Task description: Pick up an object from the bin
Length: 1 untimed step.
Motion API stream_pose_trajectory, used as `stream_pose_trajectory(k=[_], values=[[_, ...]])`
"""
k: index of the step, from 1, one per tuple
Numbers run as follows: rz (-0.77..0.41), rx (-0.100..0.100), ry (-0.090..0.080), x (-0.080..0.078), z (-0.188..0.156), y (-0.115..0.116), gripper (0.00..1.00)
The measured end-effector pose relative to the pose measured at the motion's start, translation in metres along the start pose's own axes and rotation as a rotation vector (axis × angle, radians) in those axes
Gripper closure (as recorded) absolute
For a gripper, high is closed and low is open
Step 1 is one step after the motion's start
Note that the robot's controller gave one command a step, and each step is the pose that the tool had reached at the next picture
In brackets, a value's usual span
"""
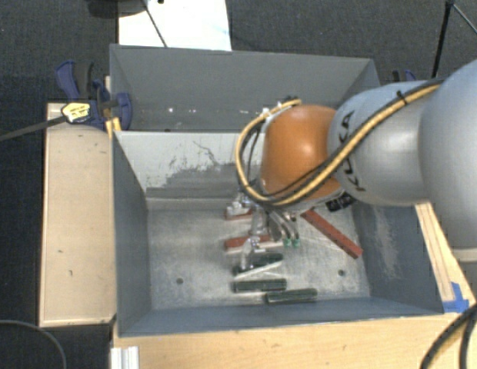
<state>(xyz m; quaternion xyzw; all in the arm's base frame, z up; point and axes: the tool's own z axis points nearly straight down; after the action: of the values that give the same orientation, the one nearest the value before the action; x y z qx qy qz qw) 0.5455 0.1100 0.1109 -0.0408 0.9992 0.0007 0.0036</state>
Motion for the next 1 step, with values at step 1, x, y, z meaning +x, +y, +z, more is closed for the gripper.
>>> stream_pose_trajectory(k=[1], values=[[0.056, 0.000, 0.009, 0.0023, 0.0000, -0.0317, 0.00]])
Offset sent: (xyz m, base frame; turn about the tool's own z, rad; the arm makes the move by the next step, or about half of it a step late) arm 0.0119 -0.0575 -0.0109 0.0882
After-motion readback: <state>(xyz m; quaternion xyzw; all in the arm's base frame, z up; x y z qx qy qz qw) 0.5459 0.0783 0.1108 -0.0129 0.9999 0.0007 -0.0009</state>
